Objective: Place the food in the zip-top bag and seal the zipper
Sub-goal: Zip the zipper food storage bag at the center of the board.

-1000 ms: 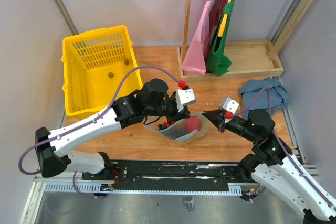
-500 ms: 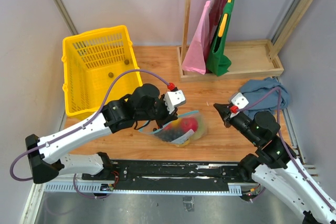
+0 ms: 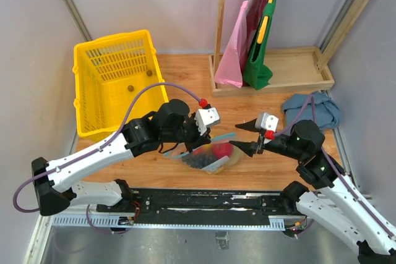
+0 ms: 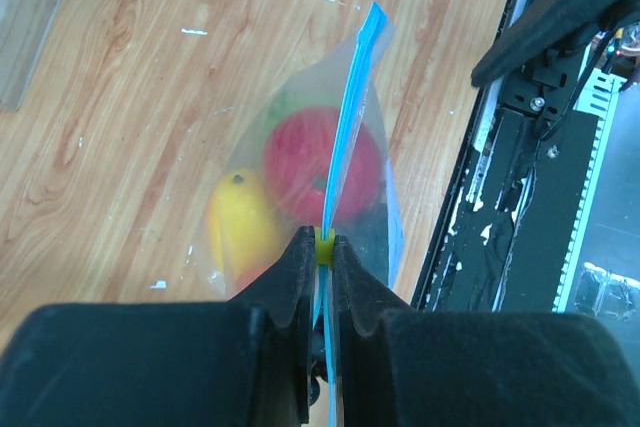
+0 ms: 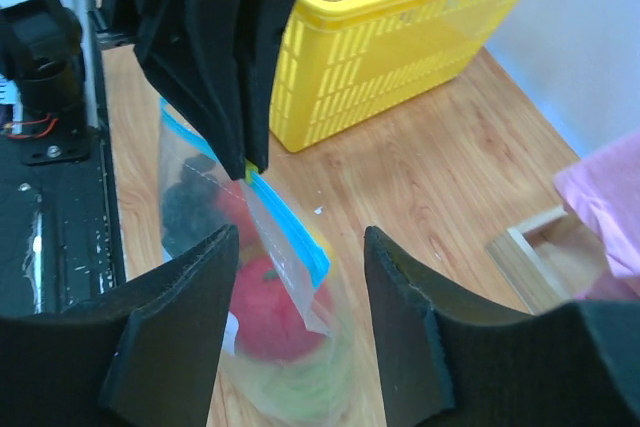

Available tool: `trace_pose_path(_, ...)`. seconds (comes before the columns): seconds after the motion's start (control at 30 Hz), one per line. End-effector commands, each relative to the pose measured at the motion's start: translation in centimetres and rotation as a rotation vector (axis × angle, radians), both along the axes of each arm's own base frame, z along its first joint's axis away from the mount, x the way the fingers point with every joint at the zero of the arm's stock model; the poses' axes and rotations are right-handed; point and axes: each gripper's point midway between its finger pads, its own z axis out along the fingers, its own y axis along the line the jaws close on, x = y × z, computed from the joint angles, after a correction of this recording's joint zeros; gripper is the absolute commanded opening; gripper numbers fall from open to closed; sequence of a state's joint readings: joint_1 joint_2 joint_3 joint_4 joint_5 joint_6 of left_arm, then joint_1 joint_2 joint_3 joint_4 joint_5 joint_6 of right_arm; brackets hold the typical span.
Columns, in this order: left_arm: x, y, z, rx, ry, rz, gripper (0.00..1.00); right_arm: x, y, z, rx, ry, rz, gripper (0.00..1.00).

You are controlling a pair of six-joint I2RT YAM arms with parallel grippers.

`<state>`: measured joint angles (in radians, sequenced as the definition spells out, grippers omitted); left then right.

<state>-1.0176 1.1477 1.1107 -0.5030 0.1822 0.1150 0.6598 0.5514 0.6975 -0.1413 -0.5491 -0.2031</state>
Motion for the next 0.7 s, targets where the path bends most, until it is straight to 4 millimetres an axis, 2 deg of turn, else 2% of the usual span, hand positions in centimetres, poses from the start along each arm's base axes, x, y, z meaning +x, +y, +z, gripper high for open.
trace_pose_path(0.0,-0.1,-1.2,2.0,-0.059,-0.028,-0.045,0.0,-0.4,1.4,1.7,0.031,-0.042,0.106,0.55)
trace_pose_path(0.23,-0.2,-1.4,2.4,-0.073,-0.041,-0.062,0.0,1.4,2.4,-0.4,-0.017,0.022,0.086,0.51)
trace_pose_path(0.37,-0.2,-1.4,2.5,-0.077,-0.045,-0.066,0.0,1.6,2.4,-1.4,-0.039,0.049,0.078,0.44)
trace_pose_path(0.47,-0.3,-1.4,2.5,-0.08,-0.044,-0.067,0.0,1.9,2.2,-1.4,-0.039,0.052,0.055,0.33)
trace_pose_path(0.63,-0.4,-1.0,2.4,-0.082,-0.034,-0.055,0.0,2.5,1.4,-1.4,-0.047,0.049,-0.006,0.04)
trace_pose_path(0.67,-0.5,-0.9,2.4,-0.084,-0.033,-0.052,0.0,2.6,1.2,-1.5,-0.051,0.051,-0.025,0.01)
